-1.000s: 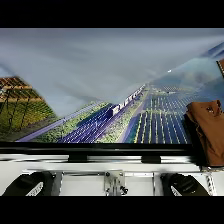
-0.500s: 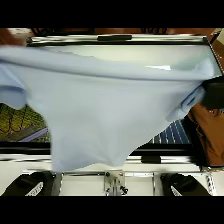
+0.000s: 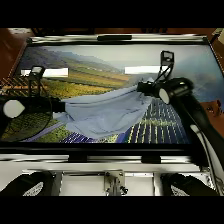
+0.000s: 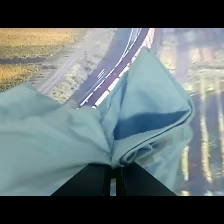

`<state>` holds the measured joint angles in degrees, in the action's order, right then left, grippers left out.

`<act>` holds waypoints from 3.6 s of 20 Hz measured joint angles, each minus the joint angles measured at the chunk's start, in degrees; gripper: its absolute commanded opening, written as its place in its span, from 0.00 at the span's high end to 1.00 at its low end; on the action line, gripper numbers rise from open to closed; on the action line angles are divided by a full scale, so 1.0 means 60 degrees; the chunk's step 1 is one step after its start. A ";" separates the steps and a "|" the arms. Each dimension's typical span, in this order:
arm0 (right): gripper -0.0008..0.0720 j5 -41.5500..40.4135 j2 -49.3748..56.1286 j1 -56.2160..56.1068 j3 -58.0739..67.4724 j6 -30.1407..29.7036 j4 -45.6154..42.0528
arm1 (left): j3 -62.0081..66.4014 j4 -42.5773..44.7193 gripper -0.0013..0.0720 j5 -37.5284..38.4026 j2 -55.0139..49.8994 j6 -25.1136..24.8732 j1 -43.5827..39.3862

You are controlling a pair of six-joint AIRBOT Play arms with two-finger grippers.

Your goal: Fold the shirts.

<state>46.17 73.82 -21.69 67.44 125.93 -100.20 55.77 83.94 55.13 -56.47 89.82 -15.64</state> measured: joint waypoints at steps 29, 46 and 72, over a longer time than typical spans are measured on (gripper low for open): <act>0.07 -0.1162 0.1443 -0.2393 -0.3275 -0.2561 0.9737 | 0.0780 0.1330 0.94 0.0659 -0.1082 -0.1107 0.0000; 0.90 -0.0219 -0.3410 0.1428 0.0783 -0.6670 0.9967 | 0.6262 0.1832 0.94 0.2812 0.0987 -0.1228 0.0000; 0.89 0.0251 -0.0517 0.2477 0.0973 -0.3348 0.3559 | 0.2433 0.1035 0.94 0.0131 -0.0936 -0.0036 0.0004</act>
<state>47.68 70.72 -6.83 73.28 105.84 -78.85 70.37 90.15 55.92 -62.08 89.60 -15.62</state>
